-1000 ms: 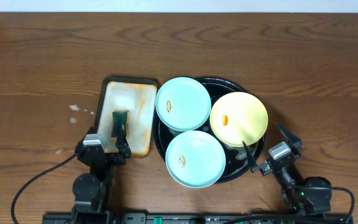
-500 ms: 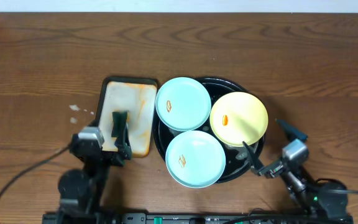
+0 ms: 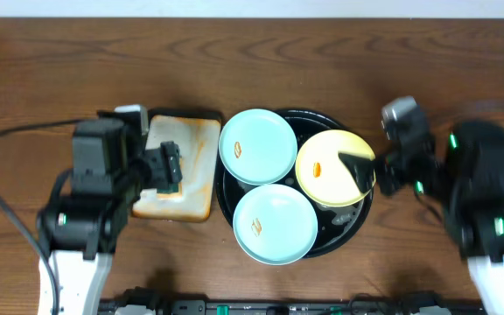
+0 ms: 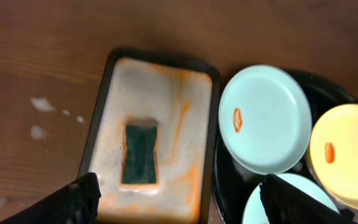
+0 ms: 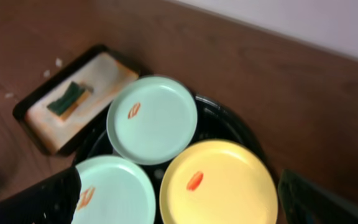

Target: Clean dirty plates on tray and stack at the side

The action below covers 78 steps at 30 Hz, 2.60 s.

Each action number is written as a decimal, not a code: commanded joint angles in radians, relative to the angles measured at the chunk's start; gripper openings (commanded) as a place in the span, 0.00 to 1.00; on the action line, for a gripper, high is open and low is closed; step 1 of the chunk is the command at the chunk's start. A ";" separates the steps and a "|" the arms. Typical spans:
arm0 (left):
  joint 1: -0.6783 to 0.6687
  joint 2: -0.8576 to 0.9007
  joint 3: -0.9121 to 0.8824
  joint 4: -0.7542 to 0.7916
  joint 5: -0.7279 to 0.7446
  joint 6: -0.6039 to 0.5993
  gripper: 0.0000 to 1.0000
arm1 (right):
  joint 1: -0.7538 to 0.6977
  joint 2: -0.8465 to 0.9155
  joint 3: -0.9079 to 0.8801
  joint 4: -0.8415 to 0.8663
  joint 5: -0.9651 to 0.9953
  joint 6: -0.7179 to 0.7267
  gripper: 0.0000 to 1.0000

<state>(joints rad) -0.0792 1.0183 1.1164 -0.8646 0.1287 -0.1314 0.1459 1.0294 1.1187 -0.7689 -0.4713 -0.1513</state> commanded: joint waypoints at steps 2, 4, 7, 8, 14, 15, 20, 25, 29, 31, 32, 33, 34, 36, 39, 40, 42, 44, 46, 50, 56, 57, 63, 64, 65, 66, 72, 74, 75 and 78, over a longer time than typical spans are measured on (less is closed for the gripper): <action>0.004 0.079 0.032 -0.065 0.047 -0.004 0.84 | -0.012 0.191 0.142 -0.062 -0.031 0.009 0.99; 0.004 0.107 0.032 -0.077 0.023 -0.005 0.84 | -0.012 0.232 0.147 -0.063 -0.077 0.098 0.99; 0.005 0.161 0.030 -0.095 -0.032 -0.058 0.84 | -0.012 0.271 0.147 -0.061 -0.117 0.219 0.99; 0.006 0.187 0.030 -0.111 -0.061 -0.103 0.84 | -0.012 0.282 0.147 -0.045 -0.116 0.225 0.99; 0.006 0.369 0.017 -0.102 -0.140 -0.144 0.75 | -0.012 0.296 0.147 -0.050 -0.113 0.225 0.90; 0.003 0.405 0.017 -0.087 -0.139 -0.118 0.73 | -0.012 0.296 0.147 -0.055 -0.113 0.225 0.88; 0.005 0.571 0.017 -0.017 -0.146 -0.018 0.42 | -0.012 0.296 0.147 -0.084 -0.093 0.225 0.78; 0.006 0.733 0.017 0.045 -0.212 -0.019 0.52 | -0.012 0.296 0.147 -0.126 -0.083 0.225 0.74; 0.006 0.820 0.017 0.100 -0.212 -0.019 0.43 | -0.012 0.296 0.147 -0.138 -0.071 0.224 0.74; 0.006 0.849 0.017 0.117 -0.212 -0.019 0.29 | -0.012 0.296 0.147 -0.140 -0.071 0.224 0.74; 0.006 0.858 0.017 0.122 -0.212 -0.019 0.19 | -0.012 0.296 0.147 -0.141 -0.071 0.224 0.74; 0.006 0.867 0.017 0.129 -0.211 -0.019 0.10 | -0.012 0.296 0.147 -0.141 -0.071 0.224 0.74; 0.006 0.871 0.017 0.135 -0.208 -0.019 0.08 | -0.012 0.296 0.147 -0.140 -0.071 0.225 0.73; 0.006 0.870 0.018 0.138 -0.190 -0.019 0.07 | -0.012 0.296 0.147 -0.140 -0.071 0.225 0.73; 0.006 0.847 0.031 0.124 -0.182 -0.019 0.07 | -0.012 0.296 0.147 -0.140 -0.071 0.225 0.73; 0.006 0.835 0.037 0.115 -0.181 -0.019 0.07 | -0.012 0.296 0.147 -0.140 -0.071 0.225 0.73; 0.006 0.787 0.059 0.091 -0.166 -0.019 0.08 | -0.012 0.296 0.147 -0.140 -0.071 0.225 0.73; 0.006 0.736 0.080 0.076 -0.138 -0.019 0.17 | -0.012 0.296 0.147 -0.140 -0.071 0.225 0.73; 0.006 0.676 0.101 0.063 -0.104 -0.020 0.31 | -0.012 0.296 0.147 -0.140 -0.071 0.225 0.73; 0.006 0.562 0.103 0.045 -0.087 -0.023 0.56 | -0.012 0.296 0.147 -0.140 -0.071 0.225 0.73; 0.006 0.548 0.067 -0.030 -0.092 -0.052 0.61 | -0.012 0.296 0.147 -0.140 -0.072 0.225 0.73; 0.006 0.555 0.048 -0.032 -0.096 -0.066 0.61 | -0.012 0.296 0.147 -0.140 -0.072 0.225 0.73; 0.006 0.632 -0.082 0.075 -0.095 -0.069 0.61 | -0.012 0.296 0.147 -0.140 -0.072 0.225 0.73; 0.006 0.651 -0.091 0.087 -0.095 -0.069 0.61 | -0.011 0.296 0.147 -0.140 -0.072 0.225 0.73; 0.006 0.672 -0.094 0.098 -0.095 -0.069 0.57 | -0.012 0.296 0.147 -0.140 -0.071 0.225 0.73; 0.006 0.694 -0.094 0.106 -0.095 -0.069 0.53 | -0.012 0.296 0.147 -0.140 -0.072 0.225 0.73; 0.006 0.786 -0.094 0.149 -0.052 -0.068 0.19 | -0.012 0.296 0.147 -0.141 -0.072 0.225 0.73; 0.006 0.792 -0.094 0.145 -0.034 -0.069 0.08 | -0.012 0.296 0.147 -0.141 -0.072 0.225 0.73; 0.006 0.787 -0.090 0.142 -0.027 -0.069 0.08 | -0.012 0.296 0.147 -0.141 -0.072 0.225 0.73; 0.006 0.758 -0.048 0.095 -0.023 -0.069 0.07 | -0.012 0.296 0.147 -0.140 -0.071 0.225 0.73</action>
<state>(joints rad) -0.0765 1.7741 1.0317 -0.7403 0.0673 -0.2031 0.1459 1.3277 1.2446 -0.9081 -0.5423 0.0658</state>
